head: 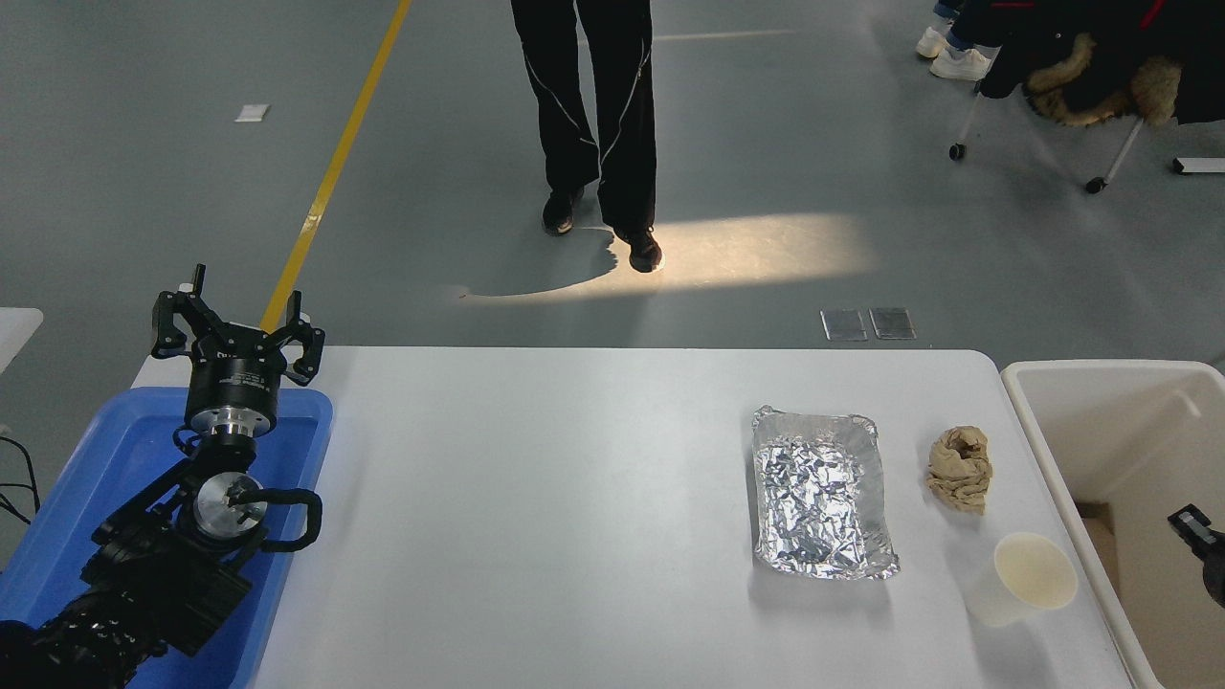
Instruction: Pick up paper cup place in dustbin
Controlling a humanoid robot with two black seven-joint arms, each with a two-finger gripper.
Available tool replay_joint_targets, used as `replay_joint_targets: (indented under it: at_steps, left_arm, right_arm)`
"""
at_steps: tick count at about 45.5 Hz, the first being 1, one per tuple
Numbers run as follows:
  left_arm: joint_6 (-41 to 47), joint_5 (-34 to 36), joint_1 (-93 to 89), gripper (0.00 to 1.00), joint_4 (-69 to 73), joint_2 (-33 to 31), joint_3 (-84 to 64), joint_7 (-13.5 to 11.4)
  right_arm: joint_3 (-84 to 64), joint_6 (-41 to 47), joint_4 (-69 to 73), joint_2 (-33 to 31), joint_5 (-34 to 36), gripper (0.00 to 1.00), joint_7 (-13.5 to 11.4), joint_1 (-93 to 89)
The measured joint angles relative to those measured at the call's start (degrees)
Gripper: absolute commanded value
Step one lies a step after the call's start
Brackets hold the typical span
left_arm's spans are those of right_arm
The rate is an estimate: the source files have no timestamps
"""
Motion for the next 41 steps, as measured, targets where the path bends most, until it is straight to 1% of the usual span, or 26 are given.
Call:
replay_joint_targets:
  at_steps: [5,11,16,19,21,25,31,37,41]
  left_arm:
    - [0.0,0.0,-0.1,0.99,0.0,0.0,0.0,0.0]
    - [-0.1,0.0,-0.1,0.99,0.0,0.0,0.0,0.0]
    - [-0.2,0.1,-0.1,0.99,-0.1,0.0,0.0,0.0]
    - [-0.2,0.1,-0.1,0.99,0.0,0.0,0.0,0.0]
    - [-0.2,0.1,-0.1,0.99,0.0,0.0,0.0,0.0]
    - [-0.2,0.1,-0.1,0.99,0.0,0.1,0.0,0.1]
    - [-0.2,0.1,0.0,0.99,0.0,0.0,0.1,0.1]
    - [-0.2,0.0,0.0,0.99,-0.1,0.0,0.0,0.1]
    - [-0.1,0.0,0.0,0.99,0.0,0.0,0.0,0.0]
  right_arm:
    - [-0.3,1.7,7.5,-5.2,-0.3,1.00,0.0,5.6]
    - [-3.3,2.8,27.2,-16.5,-1.8,1.00,0.1,18.6]
    - [-11.7,3.2,43.7,-22.8,-4.4,1.00,0.0,33.9]
    - [-19.9,3.3,53.3,-24.5,-5.5,1.00,0.1,44.7]
    - [-24.5,3.4,57.8,-24.7,-6.0,1.00,0.1,50.3]
    - [-35.1,3.7,68.5,-23.2,-6.7,1.00,0.0,49.9]
    - [-47.8,4.4,82.9,-17.7,-7.4,1.00,0.5,55.2]
    - [-54.5,7.2,94.6,-11.5,-7.8,1.00,0.9,64.7]
    - [-56.6,10.0,100.3,-7.8,-8.0,1.00,1.1,74.5]
